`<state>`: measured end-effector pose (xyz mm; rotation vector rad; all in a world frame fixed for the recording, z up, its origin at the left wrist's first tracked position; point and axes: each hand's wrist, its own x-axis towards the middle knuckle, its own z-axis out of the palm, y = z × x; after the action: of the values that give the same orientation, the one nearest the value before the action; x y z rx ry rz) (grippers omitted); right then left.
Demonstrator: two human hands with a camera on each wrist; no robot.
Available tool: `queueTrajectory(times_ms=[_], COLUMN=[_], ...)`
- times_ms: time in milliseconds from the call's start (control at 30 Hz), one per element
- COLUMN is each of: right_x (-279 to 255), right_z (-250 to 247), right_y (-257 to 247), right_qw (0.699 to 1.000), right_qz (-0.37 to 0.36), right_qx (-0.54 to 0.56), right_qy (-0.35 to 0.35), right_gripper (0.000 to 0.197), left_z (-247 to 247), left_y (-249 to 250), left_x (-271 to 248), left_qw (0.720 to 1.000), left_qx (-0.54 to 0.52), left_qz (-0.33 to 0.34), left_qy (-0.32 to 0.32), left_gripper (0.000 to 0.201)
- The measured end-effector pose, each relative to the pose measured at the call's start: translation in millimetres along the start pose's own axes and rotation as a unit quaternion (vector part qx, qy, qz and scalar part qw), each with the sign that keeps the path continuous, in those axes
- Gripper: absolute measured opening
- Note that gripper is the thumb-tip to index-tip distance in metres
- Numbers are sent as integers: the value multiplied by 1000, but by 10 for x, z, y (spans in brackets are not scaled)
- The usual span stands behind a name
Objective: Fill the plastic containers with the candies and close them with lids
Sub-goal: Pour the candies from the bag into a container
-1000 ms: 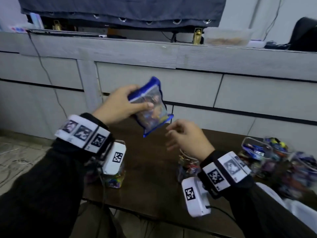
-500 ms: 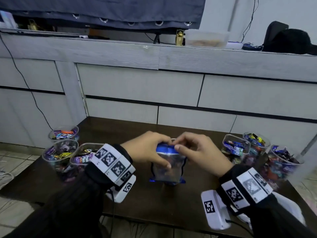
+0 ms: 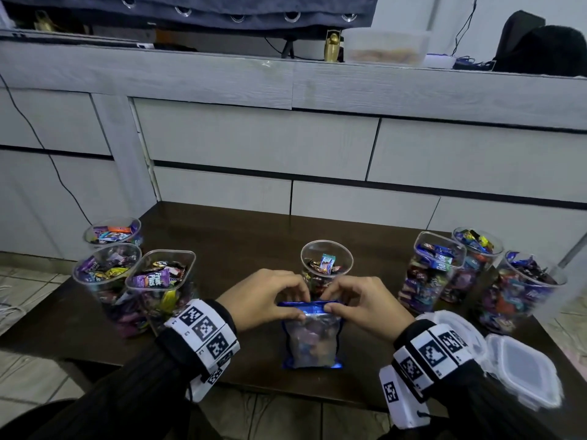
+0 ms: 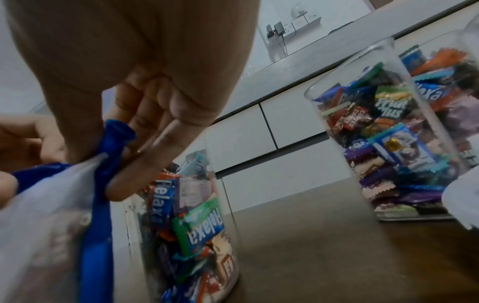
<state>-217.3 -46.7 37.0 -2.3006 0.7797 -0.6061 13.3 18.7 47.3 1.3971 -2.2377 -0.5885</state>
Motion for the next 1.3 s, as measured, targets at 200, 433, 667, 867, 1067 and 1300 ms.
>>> queueTrajectory(times_ms=[200, 433, 667, 867, 1067, 1300], right_x=[98, 220, 207, 223, 232, 139], right_z=[-61, -149, -146, -128, -154, -62], right_y=[2, -59, -210, -251, -294, -391], right_qw=[996, 987, 973, 976, 970, 960], right_qz=[42, 76, 49, 23, 47, 7], right_qx=[-25, -44, -98, -121, -89, -190], right_qy=[-78, -132, -204, -177, -222, -206], right_gripper=[11, 23, 11, 10, 6, 10], left_z=[9, 21, 52, 40, 61, 144], left_y=[32, 91, 118, 206, 250, 207], left_x=[10, -1, -74, -83, -99, -104], left_qw=[984, 968, 963, 931, 904, 935], left_qx=[163, 190, 204, 285, 320, 253], left_qz=[55, 143, 163, 203, 254, 238], left_qy=[50, 83, 67, 105, 126, 71], left_gripper=[14, 8, 8, 15, 19, 6])
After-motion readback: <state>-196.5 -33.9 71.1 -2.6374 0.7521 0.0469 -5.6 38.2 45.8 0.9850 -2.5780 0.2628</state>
